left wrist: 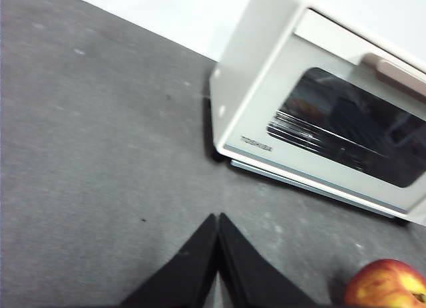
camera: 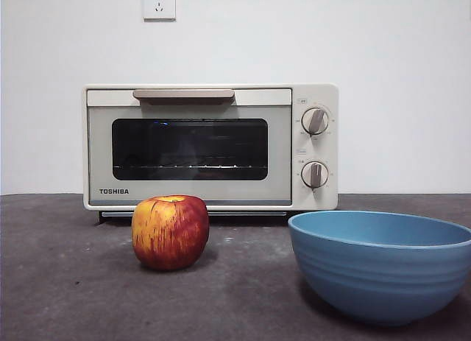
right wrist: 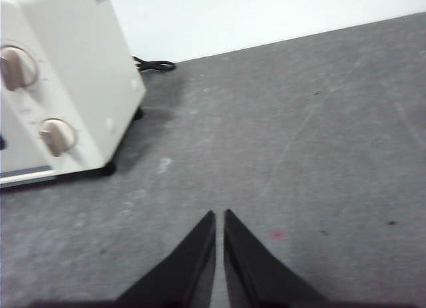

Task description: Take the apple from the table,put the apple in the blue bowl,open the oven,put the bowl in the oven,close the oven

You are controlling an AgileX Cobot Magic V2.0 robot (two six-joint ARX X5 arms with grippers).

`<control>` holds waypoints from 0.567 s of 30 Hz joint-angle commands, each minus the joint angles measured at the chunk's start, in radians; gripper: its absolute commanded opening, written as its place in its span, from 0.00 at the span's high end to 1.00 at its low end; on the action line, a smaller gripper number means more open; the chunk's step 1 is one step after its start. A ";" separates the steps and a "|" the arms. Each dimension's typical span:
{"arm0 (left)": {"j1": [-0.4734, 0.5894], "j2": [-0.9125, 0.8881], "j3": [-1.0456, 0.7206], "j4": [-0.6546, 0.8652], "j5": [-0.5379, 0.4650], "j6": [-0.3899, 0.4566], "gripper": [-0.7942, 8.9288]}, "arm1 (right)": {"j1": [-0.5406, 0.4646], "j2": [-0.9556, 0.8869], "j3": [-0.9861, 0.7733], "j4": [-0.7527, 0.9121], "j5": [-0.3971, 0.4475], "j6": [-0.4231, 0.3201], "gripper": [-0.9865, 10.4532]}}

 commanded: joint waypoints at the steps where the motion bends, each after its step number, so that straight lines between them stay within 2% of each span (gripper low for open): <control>1: 0.003 -0.002 -0.024 0.000 0.037 -0.017 0.91 | 0.002 -0.002 -0.001 0.002 -0.040 0.076 0.91; 4: 0.003 -0.002 -0.021 -0.008 0.074 -0.051 0.91 | 0.002 -0.002 0.015 -0.018 -0.077 0.150 0.91; 6: 0.003 -0.002 -0.005 -0.049 0.088 -0.063 0.91 | 0.002 -0.002 0.033 -0.035 -0.079 0.164 0.91; 12: 0.003 0.006 0.064 -0.171 0.142 -0.062 0.91 | 0.003 0.000 0.136 -0.078 -0.081 0.163 0.91; 17: 0.003 0.034 0.129 -0.214 0.170 -0.063 0.91 | 0.003 0.058 0.254 -0.162 -0.133 0.134 0.91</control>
